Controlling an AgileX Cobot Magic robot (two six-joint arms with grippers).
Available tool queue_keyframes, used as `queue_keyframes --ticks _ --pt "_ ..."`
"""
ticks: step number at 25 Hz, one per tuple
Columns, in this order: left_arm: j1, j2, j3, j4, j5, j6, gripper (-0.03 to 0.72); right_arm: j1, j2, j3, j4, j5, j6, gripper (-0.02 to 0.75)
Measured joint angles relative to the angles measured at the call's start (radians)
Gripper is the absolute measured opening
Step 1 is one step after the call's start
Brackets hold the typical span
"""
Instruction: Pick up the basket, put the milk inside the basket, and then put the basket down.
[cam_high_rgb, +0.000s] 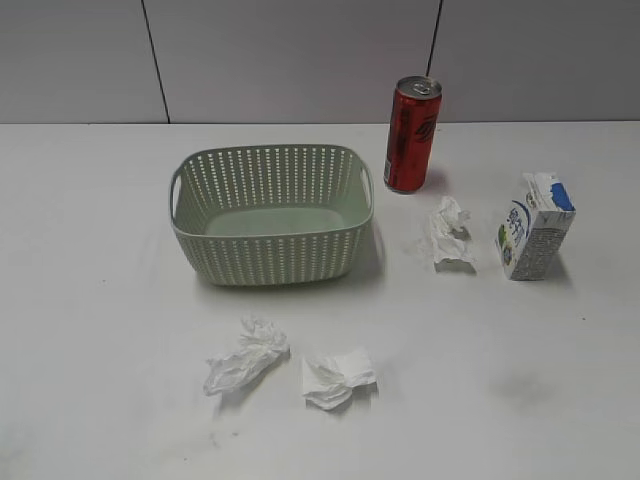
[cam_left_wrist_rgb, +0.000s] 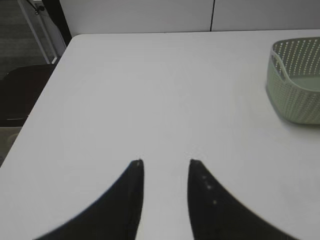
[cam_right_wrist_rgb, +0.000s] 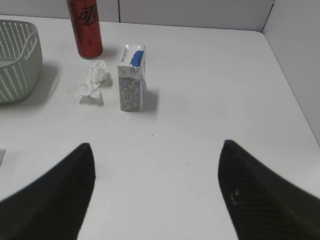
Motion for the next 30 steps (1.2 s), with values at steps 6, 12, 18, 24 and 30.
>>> queue_keyframes --ticks 6,12,18,24,30 --pt "0.000 0.001 0.000 0.000 0.001 0.000 0.605 0.000 0.000 0.000 0.000 0.000 0.000 0.584" --pt "0.000 0.048 -0.020 0.000 -0.024 -0.001 0.641 0.000 0.000 0.000 0.000 0.000 0.000 0.584" --pt "0.000 0.188 -0.098 -0.017 -0.211 -0.001 0.642 0.000 0.000 0.000 0.000 0.000 0.000 0.584" --pt "-0.003 0.455 -0.167 -0.104 -0.388 -0.001 0.641 0.000 0.000 0.000 0.000 0.000 0.000 0.584" --pt "-0.004 0.803 -0.331 -0.270 -0.372 -0.001 0.637 0.000 0.000 0.000 0.000 0.000 0.000 0.584"
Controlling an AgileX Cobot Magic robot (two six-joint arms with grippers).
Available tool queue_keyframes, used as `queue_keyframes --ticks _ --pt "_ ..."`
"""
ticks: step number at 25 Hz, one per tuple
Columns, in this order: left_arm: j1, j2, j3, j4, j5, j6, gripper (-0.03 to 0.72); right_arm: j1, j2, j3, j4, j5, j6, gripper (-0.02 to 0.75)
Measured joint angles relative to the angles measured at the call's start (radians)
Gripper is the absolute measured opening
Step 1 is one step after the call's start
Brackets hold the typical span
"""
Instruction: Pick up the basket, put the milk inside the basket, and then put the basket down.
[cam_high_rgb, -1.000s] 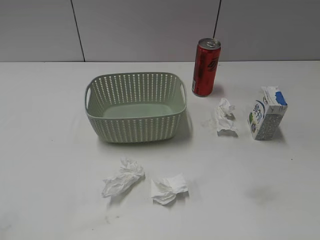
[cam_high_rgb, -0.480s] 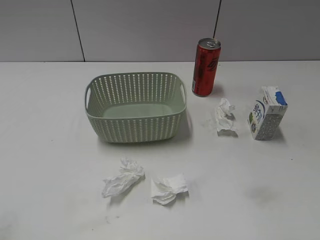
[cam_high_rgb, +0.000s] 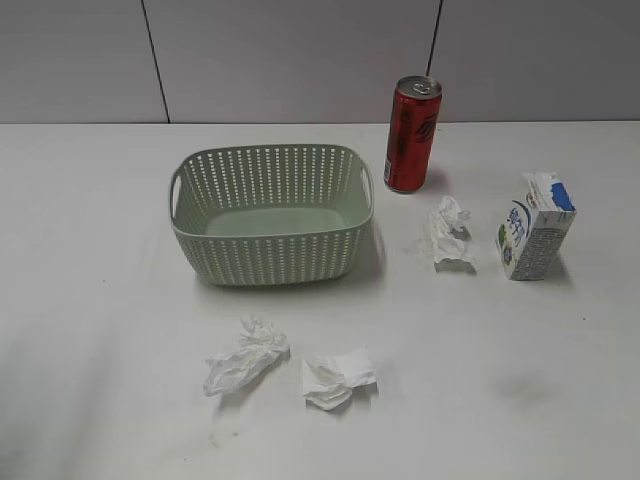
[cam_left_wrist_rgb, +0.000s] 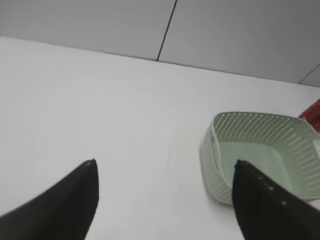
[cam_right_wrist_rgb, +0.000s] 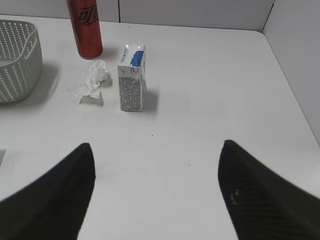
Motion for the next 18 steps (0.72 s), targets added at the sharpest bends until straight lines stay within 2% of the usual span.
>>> queue_keyframes --ticks 7,13,18 --pt "-0.022 0.389 -0.282 -0.159 0.156 0.050 0.630 0.000 0.000 0.000 0.000 0.000 0.000 0.584" --pt "-0.152 0.671 -0.471 -0.169 0.224 0.071 0.625 0.000 0.000 0.000 0.000 0.000 0.000 0.584" --pt "-0.227 0.877 -0.564 -0.169 0.260 0.063 0.617 0.000 0.000 0.000 0.000 0.000 0.000 0.584"
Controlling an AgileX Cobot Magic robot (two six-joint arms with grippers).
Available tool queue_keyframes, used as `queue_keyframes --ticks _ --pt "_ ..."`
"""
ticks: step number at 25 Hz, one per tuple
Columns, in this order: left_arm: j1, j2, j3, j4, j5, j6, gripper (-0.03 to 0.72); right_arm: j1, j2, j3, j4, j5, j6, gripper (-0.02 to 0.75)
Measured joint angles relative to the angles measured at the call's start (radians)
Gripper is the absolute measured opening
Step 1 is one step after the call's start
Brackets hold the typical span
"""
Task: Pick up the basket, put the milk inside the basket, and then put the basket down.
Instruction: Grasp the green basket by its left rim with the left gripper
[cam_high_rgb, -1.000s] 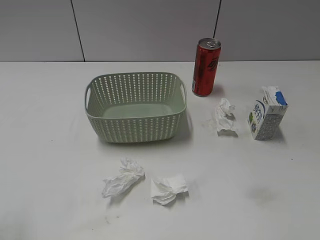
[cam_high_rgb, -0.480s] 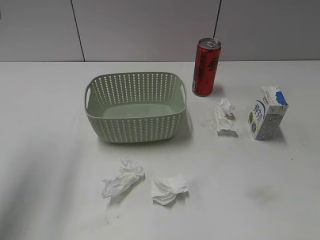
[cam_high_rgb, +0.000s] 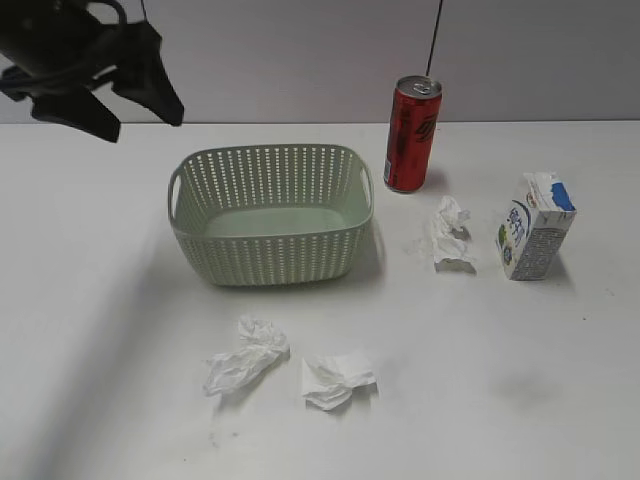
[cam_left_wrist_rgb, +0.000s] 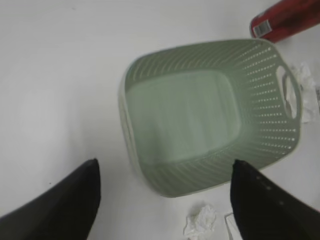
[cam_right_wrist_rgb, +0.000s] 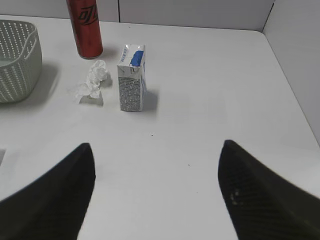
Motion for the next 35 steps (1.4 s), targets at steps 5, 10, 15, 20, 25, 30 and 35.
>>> queue_keyframes --ticks 5,10,15,20,25,30,35 --pt "-0.023 0.181 -0.063 0.000 0.001 -0.003 0.611 0.000 0.000 0.000 0.000 0.000 0.000 0.584" --pt "-0.023 0.324 -0.099 0.015 -0.012 -0.003 0.601 0.000 0.000 0.000 0.000 0.000 0.000 0.584" --pt "-0.023 0.401 -0.112 0.017 -0.053 -0.004 0.581 0.000 0.000 0.000 0.000 0.000 0.000 0.584" --pt "-0.023 0.427 -0.115 0.016 -0.099 -0.004 0.460 0.000 0.000 0.000 0.000 0.000 0.000 0.584" --pt "-0.023 0.427 -0.117 0.006 -0.120 -0.005 0.211 0.000 0.000 0.000 0.000 0.000 0.000 0.584" --pt "-0.023 0.428 -0.117 0.014 -0.125 -0.022 0.003 0.000 0.000 0.000 0.000 0.000 0.000 0.584" --pt "-0.023 0.429 -0.117 0.052 -0.144 -0.120 0.000 0.000 0.000 0.000 0.000 0.000 0.000 0.584"
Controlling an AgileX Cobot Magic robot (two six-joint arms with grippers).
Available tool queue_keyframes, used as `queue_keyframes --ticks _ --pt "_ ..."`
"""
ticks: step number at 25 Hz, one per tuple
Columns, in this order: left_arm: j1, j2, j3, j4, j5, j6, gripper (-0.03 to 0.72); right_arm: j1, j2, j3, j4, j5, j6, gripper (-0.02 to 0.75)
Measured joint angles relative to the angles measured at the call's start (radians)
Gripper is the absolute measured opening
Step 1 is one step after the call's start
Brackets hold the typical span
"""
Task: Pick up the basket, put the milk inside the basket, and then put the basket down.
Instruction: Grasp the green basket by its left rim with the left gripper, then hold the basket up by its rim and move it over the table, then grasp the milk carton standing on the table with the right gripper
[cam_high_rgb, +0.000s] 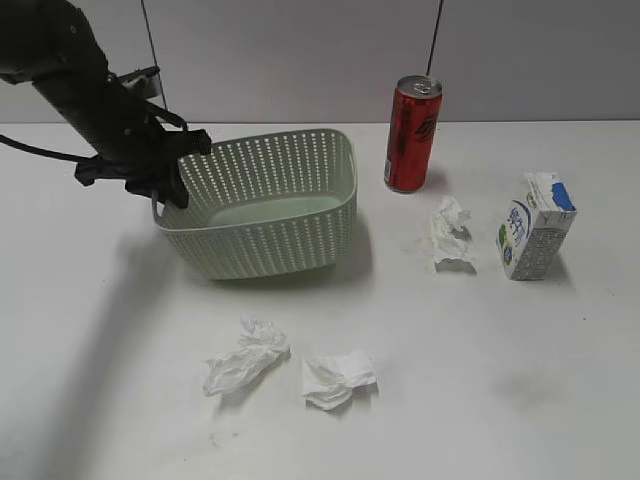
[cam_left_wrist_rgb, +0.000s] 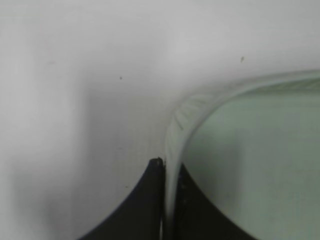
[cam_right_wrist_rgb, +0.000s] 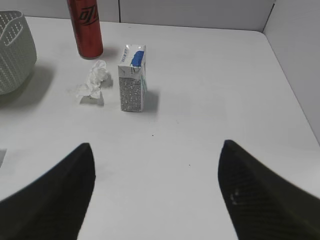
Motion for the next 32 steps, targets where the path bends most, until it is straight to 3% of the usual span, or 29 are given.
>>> queue_keyframes --ticks 10,21,32 --pt "0.000 -0.075 -0.007 0.089 0.052 -0.068 0.000 0.000 0.000 0.000 0.000 0.000 0.000 0.584" --pt "0.000 -0.150 -0.083 0.197 0.255 -0.109 0.000 0.000 0.000 0.000 0.000 0.000 0.000 0.584" --pt "0.000 -0.152 -0.088 0.214 0.256 -0.123 0.000 0.000 0.000 0.000 0.000 0.000 0.000 0.584"
